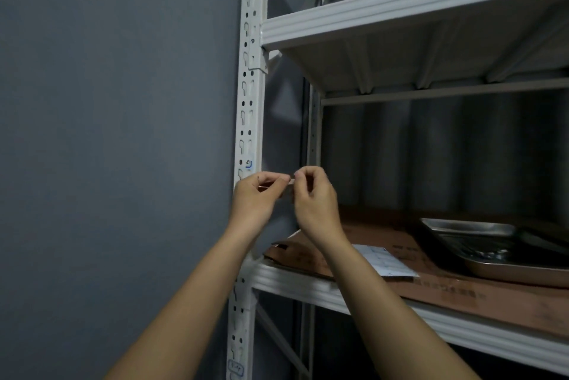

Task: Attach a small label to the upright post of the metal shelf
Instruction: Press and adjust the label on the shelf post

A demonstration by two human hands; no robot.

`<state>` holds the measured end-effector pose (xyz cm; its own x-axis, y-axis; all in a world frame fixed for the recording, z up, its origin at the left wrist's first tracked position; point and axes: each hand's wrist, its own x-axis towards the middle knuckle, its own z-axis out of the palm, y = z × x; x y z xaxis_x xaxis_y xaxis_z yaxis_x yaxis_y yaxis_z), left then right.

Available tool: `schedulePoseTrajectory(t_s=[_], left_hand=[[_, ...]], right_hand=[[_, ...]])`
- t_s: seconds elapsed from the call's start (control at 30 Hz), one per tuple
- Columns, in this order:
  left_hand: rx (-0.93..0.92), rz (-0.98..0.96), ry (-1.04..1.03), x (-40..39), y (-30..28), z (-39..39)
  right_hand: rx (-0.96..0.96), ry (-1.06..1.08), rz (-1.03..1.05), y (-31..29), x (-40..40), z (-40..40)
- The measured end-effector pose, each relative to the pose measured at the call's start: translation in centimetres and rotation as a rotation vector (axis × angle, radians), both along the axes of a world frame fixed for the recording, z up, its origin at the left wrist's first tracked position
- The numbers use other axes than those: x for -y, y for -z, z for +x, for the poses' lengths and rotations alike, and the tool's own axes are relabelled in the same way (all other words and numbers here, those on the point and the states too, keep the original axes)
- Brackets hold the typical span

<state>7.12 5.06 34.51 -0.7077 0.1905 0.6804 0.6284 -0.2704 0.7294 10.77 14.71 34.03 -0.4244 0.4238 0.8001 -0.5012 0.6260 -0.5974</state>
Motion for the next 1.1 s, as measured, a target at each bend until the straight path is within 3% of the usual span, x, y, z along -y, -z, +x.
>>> schedulePoseTrajectory(t_s=[0.23, 0.6, 0.8, 0.9, 0.97, 1.1], left_hand=[[-0.036, -0.158, 0.053, -7.1, -0.4, 1.9], [-0.032, -0.349, 0.22, -17.2, -0.1, 6.0], [-0.02, -0.433, 0.267, -19.7, 0.5, 6.4], [-0.036, -0.457, 0.254, -20.4, 1.0, 6.1], [-0.089, -0.466, 0.234, -20.5, 1.3, 6.0], [-0.114, -0.546, 0.219, -20.0, 1.2, 6.1]], right_hand=[[0.208, 0.166, -0.199, -0.4, -8.2, 2.9], [0.539, 0.554, 0.043, 0.2, -20.1, 11.9], [0.961, 0.887, 0.387, -0.2, -23.1, 14.4], [1.163, 0.817, 0.404, -0.3, -23.7, 14.9], [1.15, 0.747, 0.394, -0.4, -23.8, 14.9], [1.178, 0.84, 0.374, -0.4, -23.0, 14.3]])
